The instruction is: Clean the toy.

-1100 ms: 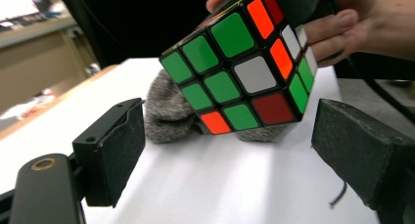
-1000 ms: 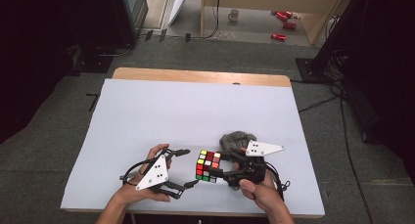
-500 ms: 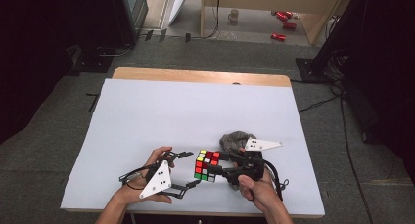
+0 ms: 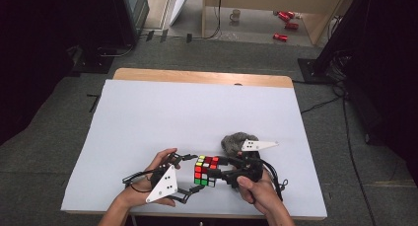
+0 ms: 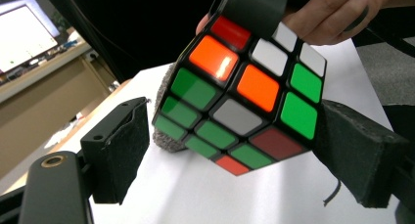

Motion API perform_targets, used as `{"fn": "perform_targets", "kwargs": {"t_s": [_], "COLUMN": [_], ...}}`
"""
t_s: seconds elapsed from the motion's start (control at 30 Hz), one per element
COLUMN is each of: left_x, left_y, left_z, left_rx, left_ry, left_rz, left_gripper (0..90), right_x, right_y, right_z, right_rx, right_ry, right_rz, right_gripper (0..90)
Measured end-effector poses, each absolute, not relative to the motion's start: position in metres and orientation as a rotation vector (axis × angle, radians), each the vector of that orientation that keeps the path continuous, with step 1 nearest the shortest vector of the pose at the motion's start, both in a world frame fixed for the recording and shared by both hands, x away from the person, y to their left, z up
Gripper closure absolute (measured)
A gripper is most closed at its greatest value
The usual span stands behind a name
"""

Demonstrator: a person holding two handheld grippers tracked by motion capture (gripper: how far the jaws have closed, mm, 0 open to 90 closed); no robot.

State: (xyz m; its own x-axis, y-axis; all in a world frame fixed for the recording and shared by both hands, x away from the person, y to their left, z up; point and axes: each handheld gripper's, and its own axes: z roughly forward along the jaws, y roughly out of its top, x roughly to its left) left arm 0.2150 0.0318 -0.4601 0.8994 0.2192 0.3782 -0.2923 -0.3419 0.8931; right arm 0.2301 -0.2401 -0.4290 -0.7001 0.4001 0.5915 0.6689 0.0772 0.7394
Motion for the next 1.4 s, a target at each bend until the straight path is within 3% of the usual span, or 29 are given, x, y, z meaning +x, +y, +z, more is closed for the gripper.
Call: {"fn": "perform_targets", "kwargs": {"t_s": [0.4,0.7,0.93,1.1,1.4], "left_x": [0.217,0.215,0.214,0.213,0.218], "left_y": [0.031,0.027,0.024,0.024,0.033], "left_z": [-0.463,-0.465,-0.468,-0.468,-0.46], "left_rx": [1.851,1.856,1.863,1.865,1.826], "left_ry": [-0.077,-0.109,-0.125,-0.148,-0.058], "left_rz": [0.537,0.539,0.543,0.536,0.391], "left_gripper": [21.4,20.1,25.4,34.2,34.5], "right_x": [0.234,0.236,0.239,0.241,0.236], "right_y": [-0.243,-0.241,-0.241,-0.243,-0.241], "right_z": [-0.434,-0.437,-0.44,-0.443,-0.439], "right_rx": [-1.107,-1.103,-1.124,-1.121,-0.952], "right_ry": [-2.056,-2.026,-1.993,-1.945,-2.012], "right_rz": [-1.643,-1.593,-1.551,-1.551,-1.631], "right_gripper": [34.2,34.2,34.1,33.8,19.5]}}
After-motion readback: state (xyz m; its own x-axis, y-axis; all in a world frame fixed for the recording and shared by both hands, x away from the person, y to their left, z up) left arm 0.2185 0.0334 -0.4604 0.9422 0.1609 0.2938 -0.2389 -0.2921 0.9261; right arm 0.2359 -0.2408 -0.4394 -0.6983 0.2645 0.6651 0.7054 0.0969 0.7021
